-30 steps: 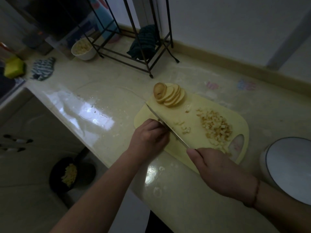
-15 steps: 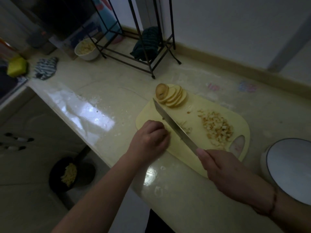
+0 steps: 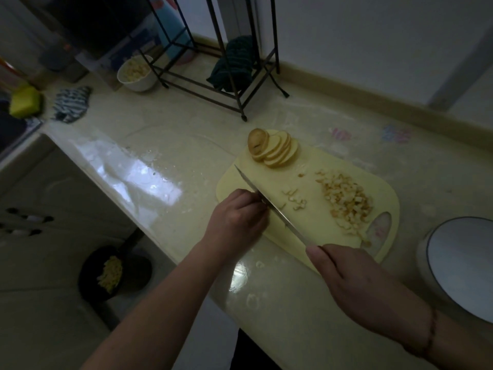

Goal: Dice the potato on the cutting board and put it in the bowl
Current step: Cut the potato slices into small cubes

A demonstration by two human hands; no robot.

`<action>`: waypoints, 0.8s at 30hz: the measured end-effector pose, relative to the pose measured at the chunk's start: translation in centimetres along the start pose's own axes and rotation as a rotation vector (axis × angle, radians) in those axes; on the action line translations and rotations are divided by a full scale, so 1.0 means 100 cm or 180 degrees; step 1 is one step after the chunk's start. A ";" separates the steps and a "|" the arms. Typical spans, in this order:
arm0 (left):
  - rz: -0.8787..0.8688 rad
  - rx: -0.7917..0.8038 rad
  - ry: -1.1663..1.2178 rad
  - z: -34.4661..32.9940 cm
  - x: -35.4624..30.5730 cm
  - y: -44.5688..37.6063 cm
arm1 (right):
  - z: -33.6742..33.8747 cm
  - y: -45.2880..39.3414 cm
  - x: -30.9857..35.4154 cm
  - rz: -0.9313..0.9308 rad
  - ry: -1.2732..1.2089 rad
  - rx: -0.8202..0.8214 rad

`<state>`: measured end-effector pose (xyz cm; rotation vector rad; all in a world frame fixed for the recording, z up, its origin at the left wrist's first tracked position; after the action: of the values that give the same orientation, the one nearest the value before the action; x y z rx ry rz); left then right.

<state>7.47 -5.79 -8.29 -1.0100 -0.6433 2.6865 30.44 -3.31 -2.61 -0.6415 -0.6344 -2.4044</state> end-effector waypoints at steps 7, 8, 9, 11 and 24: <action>0.0021 -0.0091 0.0035 -0.003 0.001 0.001 | 0.001 0.001 0.001 -0.0083 0.0039 0.0129; 0.0015 -0.0078 0.0051 -0.003 0.001 0.001 | -0.001 -0.004 0.003 -0.0094 0.0040 0.0146; -0.0004 -0.0056 0.0054 -0.003 0.001 0.000 | -0.002 -0.009 0.006 -0.0097 0.0041 0.0156; -0.0050 0.0019 0.0011 -0.002 0.002 -0.001 | -0.003 -0.018 0.009 -0.0077 0.0066 0.0151; -0.0047 -0.0095 -0.0016 0.004 -0.001 0.004 | 0.004 -0.005 0.004 -0.0166 -0.0194 0.0097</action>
<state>7.26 -6.32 -8.14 -1.0023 -0.6912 2.6754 29.98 -2.85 -2.25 -0.6958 -0.7201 -2.4262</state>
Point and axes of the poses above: each hand's wrist, its own y-axis away from the middle knuckle, its own z-axis out of the back of the hand, x = y × z, the point moved 2 cm from there along -y, towards the middle knuckle, and after that the axes turned 14 degrees about y, right-handed, at the moved point
